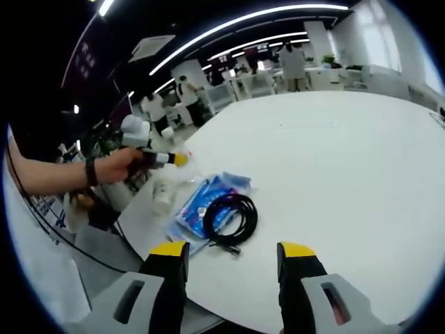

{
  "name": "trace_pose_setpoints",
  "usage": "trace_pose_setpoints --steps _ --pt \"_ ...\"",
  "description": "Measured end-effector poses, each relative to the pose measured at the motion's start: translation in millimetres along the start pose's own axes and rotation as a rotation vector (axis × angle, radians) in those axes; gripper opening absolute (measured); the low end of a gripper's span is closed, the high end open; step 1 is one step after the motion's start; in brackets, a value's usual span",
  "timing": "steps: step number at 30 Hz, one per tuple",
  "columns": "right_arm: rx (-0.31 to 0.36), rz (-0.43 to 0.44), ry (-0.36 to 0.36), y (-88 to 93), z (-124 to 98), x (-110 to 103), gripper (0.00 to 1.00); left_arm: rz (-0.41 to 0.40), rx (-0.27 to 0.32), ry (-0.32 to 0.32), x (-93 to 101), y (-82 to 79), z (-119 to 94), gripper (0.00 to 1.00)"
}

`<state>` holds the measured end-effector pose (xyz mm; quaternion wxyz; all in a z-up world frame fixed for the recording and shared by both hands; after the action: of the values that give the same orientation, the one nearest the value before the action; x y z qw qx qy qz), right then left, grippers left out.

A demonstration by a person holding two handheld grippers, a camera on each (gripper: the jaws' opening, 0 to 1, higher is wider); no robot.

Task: Arrange the tabletop items into an orderly group along one side of the table until the central work area is clear of visible clutter.

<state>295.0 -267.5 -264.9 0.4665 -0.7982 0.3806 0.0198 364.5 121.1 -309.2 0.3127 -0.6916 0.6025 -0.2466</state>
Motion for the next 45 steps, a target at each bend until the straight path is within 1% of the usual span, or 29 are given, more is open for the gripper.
trace_pose_setpoints --steps 2,4,6,8,10,12,14,16,19,22,28,29,33,36,37,38,40,42,45 --pt "-0.002 0.001 0.001 0.2 0 0 0.51 -0.012 0.006 -0.012 -2.8 -2.2 1 0.36" --pt "-0.005 0.0 0.002 0.4 0 -1 0.51 -0.048 0.019 -0.039 -9.2 -1.5 -1 0.36" --pt "-0.009 0.0 0.001 0.2 1 -1 0.51 -0.087 0.028 -0.057 -25.0 -7.6 10 0.36" --pt "-0.013 0.0 0.001 0.8 2 -1 0.51 -0.093 0.029 -0.068 -24.0 -5.5 7 0.37" --pt "-0.016 0.001 0.0 1.0 3 -1 0.51 -0.101 0.032 -0.08 -25.3 -8.0 9 0.37" --pt "-0.021 0.0 -0.002 1.3 4 -1 0.51 -0.109 0.033 -0.091 -30.7 -12.5 15 0.37" --pt "-0.026 0.001 -0.004 1.0 5 -1 0.51 -0.118 0.037 -0.101 -31.3 -12.6 14 0.37" --pt "-0.029 0.002 -0.006 0.8 7 1 0.52 -0.135 0.043 -0.111 -35.2 -15.5 18 0.37" --pt "-0.035 0.005 -0.007 0.9 8 2 0.51 -0.17 0.055 -0.121 -34.1 -22.5 18 0.37" --pt "-0.042 0.006 -0.008 2.3 8 2 0.51 -0.181 0.062 -0.129 -34.2 -24.4 18 0.38" --pt "-0.057 0.012 -0.006 4.6 8 4 0.51 -0.22 0.07 -0.148 -37.7 -28.8 26 0.38" --pt "-0.059 0.013 -0.006 5.0 8 5 0.51 -0.228 0.068 -0.153 -40.8 -30.4 31 0.38" --pt "-0.07 0.009 -0.007 5.5 7 7 0.52 -0.243 0.065 -0.152 -42.8 -31.9 37 0.38" --pt "-0.068 0.011 -0.005 4.3 7 8 0.52 -0.267 0.061 -0.126 -44.9 -33.1 43 0.41" --pt "-0.067 0.013 -0.005 4.1 7 8 0.52 -0.314 0.059 -0.096 -40.7 -34.1 43 0.43" --pt "-0.067 0.014 -0.005 4.0 8 9 0.52 -0.332 0.065 -0.086 -40.1 -35.0 43 0.47" --pt "-0.068 0.012 -0.007 3.6 9 9 0.52 -0.33 0.068 -0.09 -44.3 -35.1 39 0.5" --pt "-0.068 0.01 -0.011 2.7 11 7 0.52 -0.341 0.076 -0.083 -40.7 -35.4 32 0.5" --pt "-0.063 0.007 -0.018 0.8 14 3 0.52 -0.349 0.077 -0.082 -46.2 -33.2 27 0.52"
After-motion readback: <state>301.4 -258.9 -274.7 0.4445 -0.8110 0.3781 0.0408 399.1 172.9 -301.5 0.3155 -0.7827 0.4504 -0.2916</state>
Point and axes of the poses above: the point that each gripper's makers call its tool centre point, and the gripper's own axes: z roughly forward along the fingers, x roughly to its right, y roughly out of its underside, the point moved 5 cm from there along -z, roughly backward along the fingers, and after that the axes turned 4 degrees about -y, right-handed, at the moved point
